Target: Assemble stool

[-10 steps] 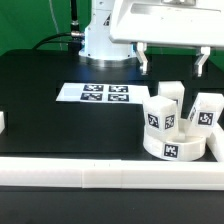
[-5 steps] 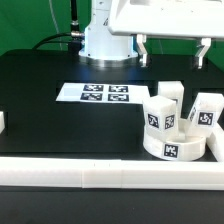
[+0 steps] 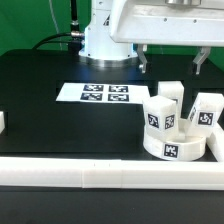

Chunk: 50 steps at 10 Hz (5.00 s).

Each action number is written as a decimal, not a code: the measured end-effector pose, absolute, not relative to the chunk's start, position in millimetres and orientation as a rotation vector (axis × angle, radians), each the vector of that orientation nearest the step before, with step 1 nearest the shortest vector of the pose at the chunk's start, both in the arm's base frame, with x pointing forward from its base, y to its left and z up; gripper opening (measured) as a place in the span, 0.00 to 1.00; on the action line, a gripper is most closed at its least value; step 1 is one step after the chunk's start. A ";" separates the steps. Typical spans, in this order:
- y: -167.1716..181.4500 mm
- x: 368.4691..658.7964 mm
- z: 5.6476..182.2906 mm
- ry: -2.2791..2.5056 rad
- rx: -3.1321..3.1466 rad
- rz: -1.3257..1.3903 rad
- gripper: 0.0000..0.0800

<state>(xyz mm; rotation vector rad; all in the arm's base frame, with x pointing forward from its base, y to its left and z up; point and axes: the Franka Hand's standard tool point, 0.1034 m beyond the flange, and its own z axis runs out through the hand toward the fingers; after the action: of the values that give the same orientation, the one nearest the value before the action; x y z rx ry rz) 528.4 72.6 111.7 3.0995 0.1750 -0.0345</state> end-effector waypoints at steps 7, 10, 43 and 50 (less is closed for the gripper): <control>82.6 534.1 106.8 0.013 3.198 0.001 0.81; 78.3 535.2 100.4 0.015 3.186 0.035 0.81; 98.0 540.4 85.6 -2.873 1.617 -0.105 0.48; 103.9 543.3 104.0 -2.640 2.031 -0.071 0.81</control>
Offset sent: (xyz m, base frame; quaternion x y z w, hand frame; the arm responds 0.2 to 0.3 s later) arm 0.0109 0.0367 -0.0019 0.1149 -0.0039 0.0362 0.9927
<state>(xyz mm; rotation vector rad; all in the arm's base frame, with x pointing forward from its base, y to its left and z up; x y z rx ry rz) 543.3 103.9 104.0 2.0307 -2.6398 -0.0711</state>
